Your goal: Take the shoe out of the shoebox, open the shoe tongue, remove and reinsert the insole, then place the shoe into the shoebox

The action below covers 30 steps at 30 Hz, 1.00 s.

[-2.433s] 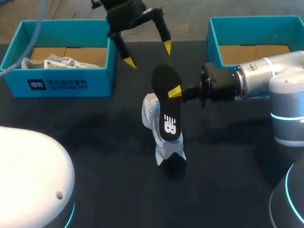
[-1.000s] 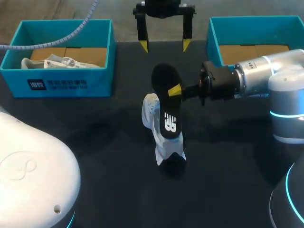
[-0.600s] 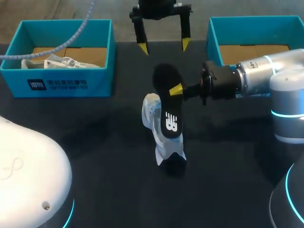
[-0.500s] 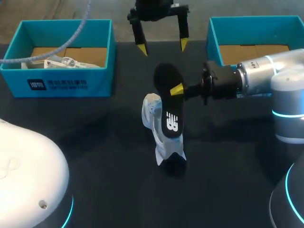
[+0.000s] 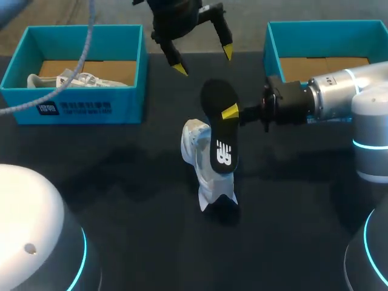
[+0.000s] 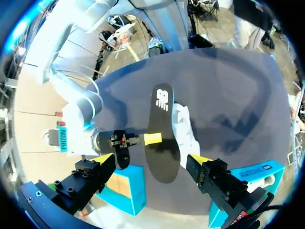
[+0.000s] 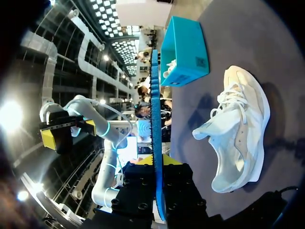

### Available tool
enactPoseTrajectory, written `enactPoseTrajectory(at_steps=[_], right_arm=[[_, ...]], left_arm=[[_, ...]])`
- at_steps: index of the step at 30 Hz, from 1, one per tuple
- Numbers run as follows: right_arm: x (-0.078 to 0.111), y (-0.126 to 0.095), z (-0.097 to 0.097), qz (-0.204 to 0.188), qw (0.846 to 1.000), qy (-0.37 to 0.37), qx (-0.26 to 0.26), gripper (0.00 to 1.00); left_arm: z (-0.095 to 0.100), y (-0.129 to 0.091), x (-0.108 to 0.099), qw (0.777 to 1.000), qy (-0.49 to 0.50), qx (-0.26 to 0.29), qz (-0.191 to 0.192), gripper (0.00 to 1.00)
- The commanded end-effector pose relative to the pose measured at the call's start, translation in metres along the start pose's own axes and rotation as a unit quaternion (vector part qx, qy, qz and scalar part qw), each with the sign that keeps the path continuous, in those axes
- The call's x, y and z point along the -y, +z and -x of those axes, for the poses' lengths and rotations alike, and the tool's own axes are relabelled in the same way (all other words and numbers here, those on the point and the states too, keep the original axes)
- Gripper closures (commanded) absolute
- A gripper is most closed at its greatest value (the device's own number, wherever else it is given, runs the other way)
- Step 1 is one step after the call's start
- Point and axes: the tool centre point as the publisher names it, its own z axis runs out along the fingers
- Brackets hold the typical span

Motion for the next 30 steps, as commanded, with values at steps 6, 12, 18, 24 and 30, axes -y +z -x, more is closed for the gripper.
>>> enactPoseTrajectory(at_steps=[6, 12, 18, 24, 30], right_arm=[[0.006, -0.007, -0.004, 0.007, 1.000, 0.004, 0.007, 1.00], [0.009, -0.010, -0.007, 0.012, 1.000, 0.005, 0.010, 1.00], [0.013, -0.012, -0.015, 0.015, 1.000, 0.004, 0.003, 1.00], [0.017, -0.016, -0.024, 0.025, 1.000, 0.003, 0.018, 1.00], [0.020, -0.020, -0.030, 0.031, 0.999, 0.003, 0.026, 1.00]], left_arm=[[-0.012, 0.003, 0.006, 0.976, 0.022, 0.211, 0.040, 0.00], [-0.013, 0.005, 0.009, 0.959, 0.034, 0.275, 0.061, 0.00], [-0.016, 0.009, 0.013, 0.940, 0.042, 0.329, 0.073, 0.00], [-0.018, 0.015, 0.017, 0.921, 0.055, 0.375, 0.084, 0.00], [-0.021, 0.018, 0.020, 0.899, 0.065, 0.423, 0.094, 0.00]])
